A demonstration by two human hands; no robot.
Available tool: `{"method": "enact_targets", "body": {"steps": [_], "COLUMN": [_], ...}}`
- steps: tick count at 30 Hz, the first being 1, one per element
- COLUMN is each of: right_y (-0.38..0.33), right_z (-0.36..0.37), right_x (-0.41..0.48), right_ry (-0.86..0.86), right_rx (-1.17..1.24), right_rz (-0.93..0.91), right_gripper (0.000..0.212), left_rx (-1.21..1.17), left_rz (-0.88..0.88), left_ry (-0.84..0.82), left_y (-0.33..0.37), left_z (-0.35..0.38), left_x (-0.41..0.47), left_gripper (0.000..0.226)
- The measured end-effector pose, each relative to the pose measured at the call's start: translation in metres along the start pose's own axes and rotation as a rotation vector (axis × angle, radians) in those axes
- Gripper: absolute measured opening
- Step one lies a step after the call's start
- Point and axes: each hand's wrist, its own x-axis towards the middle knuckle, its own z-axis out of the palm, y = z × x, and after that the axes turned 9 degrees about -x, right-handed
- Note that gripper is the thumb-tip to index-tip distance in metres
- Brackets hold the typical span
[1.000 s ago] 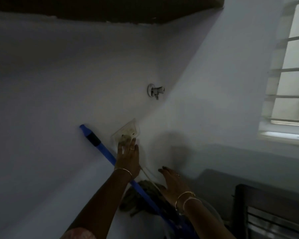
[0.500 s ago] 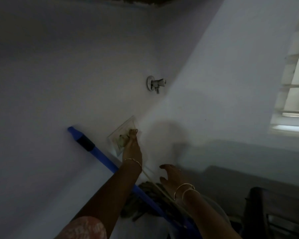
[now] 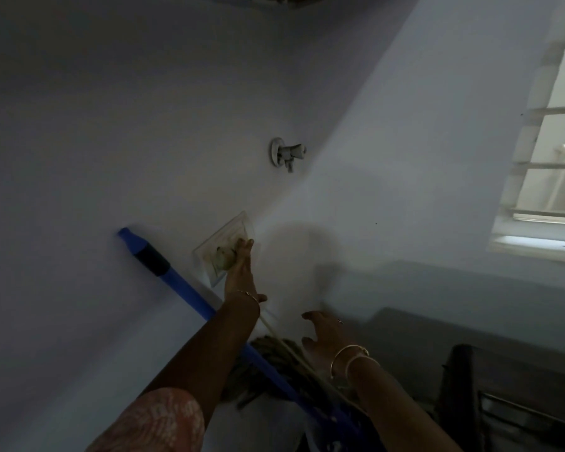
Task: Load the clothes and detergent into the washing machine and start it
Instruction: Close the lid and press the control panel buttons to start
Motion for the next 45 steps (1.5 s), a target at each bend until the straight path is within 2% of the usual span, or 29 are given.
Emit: {"method": "enact_targets", "body": {"steps": [6,10,14,20,26,31,34,39,45], "right_y": [0.014,0.015,0.015,0.014,0.026,0.043,0.062,0.093,0.125], "right_z": [-0.006,-0.014,-0.027,-0.056,-0.088,-0.106,-0.101,-0.087,-0.064], "right_x": [-0.010,-0.019,-0.033,-0.077,-0.153,-0.240,-0.300,-0.400,-0.476], "right_ry": [-0.009,0.012,0.045,0.071,0.096,0.131,0.167,0.113,0.095], "right_rx": [-0.032,-0.077,-0.133,-0.203,-0.245,-0.269,-0.263,-0.337,-0.306], "right_rz": [0.031,0.033,0.021,0.025,0.025,0.046,0.066,0.129,0.169], "right_gripper": [0.057,0.057,0.058,0.065,0.066,0.065,0.060,0.058,0.058], "left_rx": [-0.137,-0.454,-0.696,-1.063,-1.156,-1.278,-1.354,-1.397,-1.504], "left_rz": [-0.022,-0.026,0.041,0.060,0.109,0.203,0.254,0.315,0.398], "left_ry": [-0.039,-0.047,0.053,0.006,0.038,0.059,0.035,0.043,-0.010], "left_y": [0.001,0.005,0.008,0.011,0.015,0.024,0.039,0.075,0.105], "left_z": [-0.010,-0.018,-0.027,-0.059,-0.112,-0.159,-0.178,-0.202,-0.217], "left_x": [-0.001,-0.012,-0.037,-0.088,-0.159,-0.231,-0.279,-0.359,-0.440], "left_gripper": [0.108,0.102,0.094,0.090,0.085,0.062,0.058,0.056,0.057]}}
